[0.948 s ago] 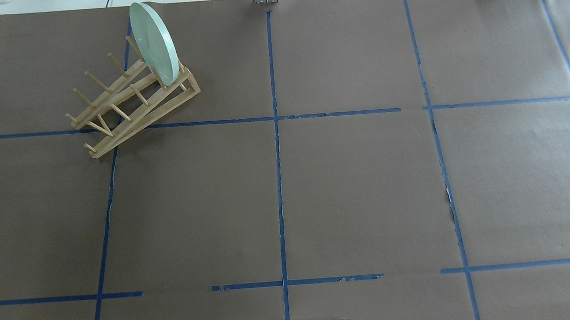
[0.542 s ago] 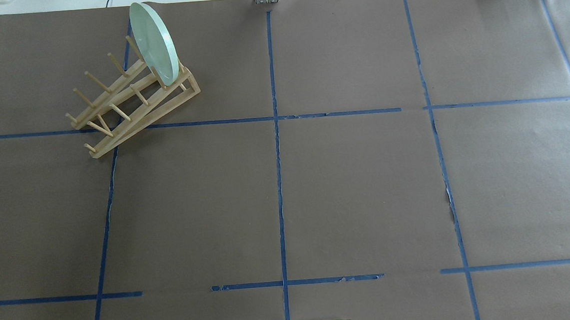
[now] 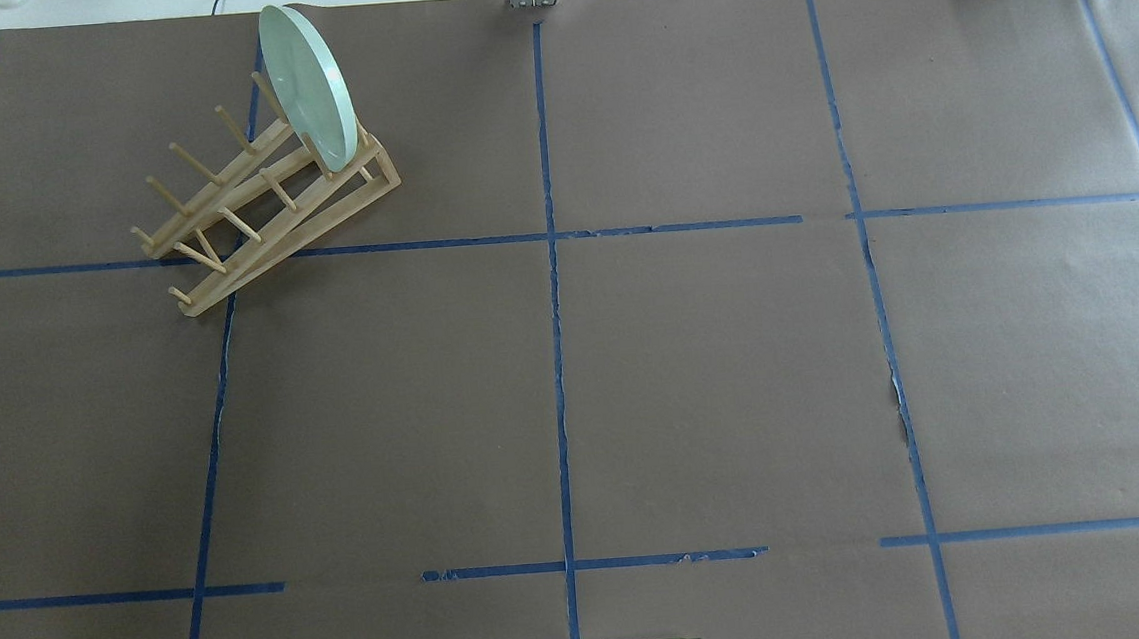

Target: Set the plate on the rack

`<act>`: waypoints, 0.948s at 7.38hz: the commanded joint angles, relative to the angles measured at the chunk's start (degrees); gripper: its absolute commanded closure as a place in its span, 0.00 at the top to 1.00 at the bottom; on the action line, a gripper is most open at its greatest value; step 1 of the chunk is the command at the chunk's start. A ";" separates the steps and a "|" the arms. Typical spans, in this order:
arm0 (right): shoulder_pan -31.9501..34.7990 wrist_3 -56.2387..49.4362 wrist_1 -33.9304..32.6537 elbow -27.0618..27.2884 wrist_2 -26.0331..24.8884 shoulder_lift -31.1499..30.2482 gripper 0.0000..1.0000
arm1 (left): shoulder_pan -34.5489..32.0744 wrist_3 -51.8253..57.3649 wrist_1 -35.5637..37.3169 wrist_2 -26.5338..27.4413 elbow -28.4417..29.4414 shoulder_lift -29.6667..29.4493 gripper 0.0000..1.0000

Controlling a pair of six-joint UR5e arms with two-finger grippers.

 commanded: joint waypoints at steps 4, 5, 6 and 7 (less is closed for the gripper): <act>-0.06 0.00 0.00 -0.02 0.00 0.00 1.00 | -0.15 0.04 -6.98 1.47 1.30 1.53 1.00; -0.06 0.00 0.00 -0.02 0.00 0.00 1.00 | -0.06 0.04 -6.98 1.47 1.38 1.53 1.00; -0.06 0.00 0.00 -0.02 0.00 0.00 1.00 | -0.06 0.04 -6.98 1.39 1.30 1.44 1.00; -0.06 0.00 0.00 -0.02 0.00 0.00 1.00 | -0.06 0.04 -6.98 1.47 1.21 1.44 1.00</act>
